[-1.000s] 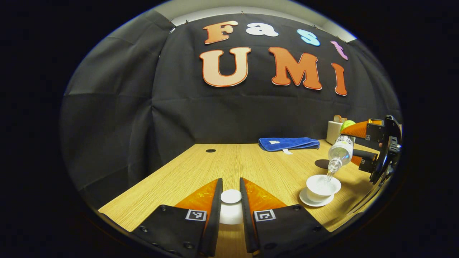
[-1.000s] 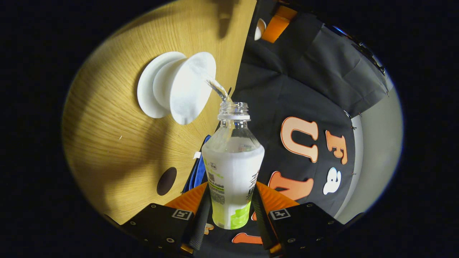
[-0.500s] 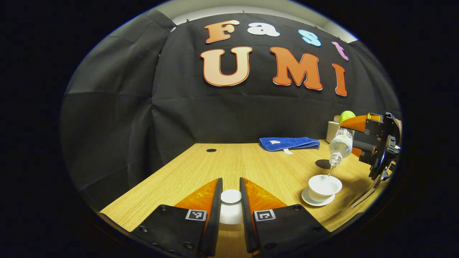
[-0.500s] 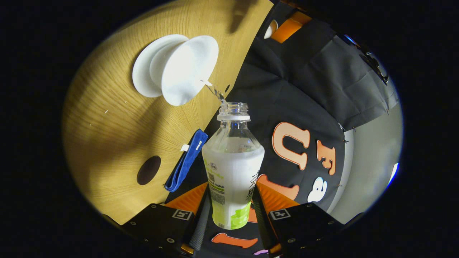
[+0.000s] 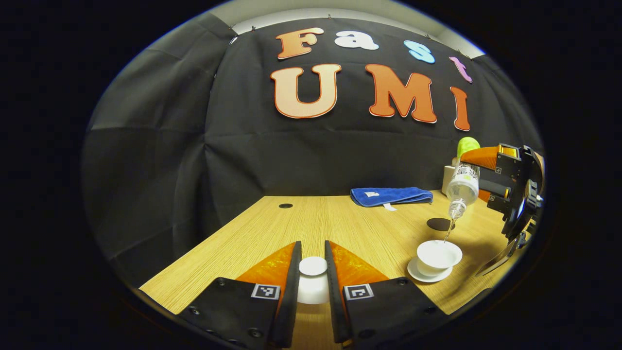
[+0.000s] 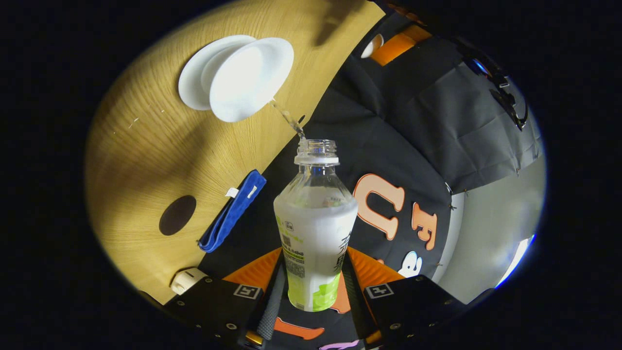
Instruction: Open the teacup lid with one hand, grasp the water bottle and pour water into the teacup with the other hand; after pouring, place the water bottle on the coaster and then close the teacup lid.
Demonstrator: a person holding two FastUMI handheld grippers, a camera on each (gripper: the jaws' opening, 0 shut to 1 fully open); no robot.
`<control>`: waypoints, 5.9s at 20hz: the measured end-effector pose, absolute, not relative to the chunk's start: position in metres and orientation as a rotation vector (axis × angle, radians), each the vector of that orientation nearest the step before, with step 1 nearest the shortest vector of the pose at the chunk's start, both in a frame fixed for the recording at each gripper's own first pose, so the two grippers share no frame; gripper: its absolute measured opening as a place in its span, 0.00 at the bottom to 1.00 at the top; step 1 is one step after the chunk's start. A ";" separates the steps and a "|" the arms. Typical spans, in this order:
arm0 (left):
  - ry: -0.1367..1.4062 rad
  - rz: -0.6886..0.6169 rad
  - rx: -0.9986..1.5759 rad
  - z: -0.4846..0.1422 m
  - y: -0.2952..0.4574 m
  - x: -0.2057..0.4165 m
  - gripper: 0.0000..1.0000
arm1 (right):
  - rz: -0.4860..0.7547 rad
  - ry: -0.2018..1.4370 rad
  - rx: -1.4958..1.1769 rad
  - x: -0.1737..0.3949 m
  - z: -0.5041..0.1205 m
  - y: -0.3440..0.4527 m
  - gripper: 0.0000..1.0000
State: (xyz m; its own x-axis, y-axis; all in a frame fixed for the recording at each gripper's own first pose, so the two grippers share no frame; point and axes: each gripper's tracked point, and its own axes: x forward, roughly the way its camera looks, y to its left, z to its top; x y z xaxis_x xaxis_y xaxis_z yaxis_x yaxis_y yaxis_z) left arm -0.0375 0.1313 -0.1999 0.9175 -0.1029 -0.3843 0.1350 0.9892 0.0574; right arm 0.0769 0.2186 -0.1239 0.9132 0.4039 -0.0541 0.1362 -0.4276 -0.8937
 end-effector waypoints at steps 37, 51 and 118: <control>0.314 -0.222 0.076 -0.157 0.058 -0.033 0.34 | 0.518 0.061 -0.939 0.083 -0.157 0.206 0.64; 0.237 -0.254 0.066 -0.138 0.011 -0.034 0.34 | 0.454 0.222 -0.202 0.137 -0.167 0.153 0.64; 0.059 -0.086 -0.030 -0.034 -0.064 -0.005 0.95 | 0.138 0.020 0.010 0.029 -0.034 0.004 0.98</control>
State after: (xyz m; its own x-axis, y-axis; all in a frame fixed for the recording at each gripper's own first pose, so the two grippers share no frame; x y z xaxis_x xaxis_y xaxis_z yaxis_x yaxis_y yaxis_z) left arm -0.0055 -0.0637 -0.0344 0.9945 -0.0870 -0.0579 0.0852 0.9958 -0.0326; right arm 0.0287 0.0037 -0.0339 0.9903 0.1377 -0.0195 -0.1375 0.9904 0.0117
